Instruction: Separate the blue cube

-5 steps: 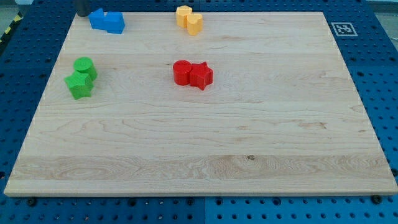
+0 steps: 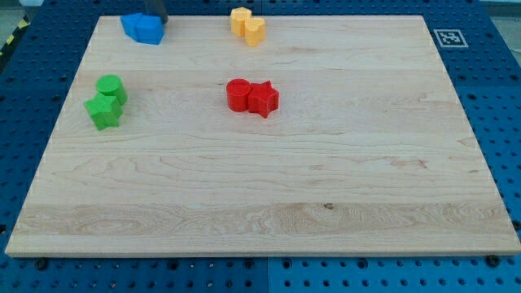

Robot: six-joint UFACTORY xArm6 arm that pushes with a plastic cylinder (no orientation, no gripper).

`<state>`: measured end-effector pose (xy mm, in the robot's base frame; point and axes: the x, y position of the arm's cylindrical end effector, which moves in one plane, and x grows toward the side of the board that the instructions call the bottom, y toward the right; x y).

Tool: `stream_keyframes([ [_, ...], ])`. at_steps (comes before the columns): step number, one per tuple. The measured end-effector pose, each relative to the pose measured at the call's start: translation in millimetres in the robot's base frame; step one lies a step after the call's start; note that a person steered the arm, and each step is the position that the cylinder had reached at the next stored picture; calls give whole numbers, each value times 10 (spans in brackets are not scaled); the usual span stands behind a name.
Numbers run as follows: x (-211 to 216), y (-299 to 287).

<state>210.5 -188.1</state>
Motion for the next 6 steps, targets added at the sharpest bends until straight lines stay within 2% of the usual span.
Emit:
stream_keyframes([
  [2,401,27],
  [3,431,27],
  [4,431,277],
  [5,709,744],
  [6,1186,737],
])
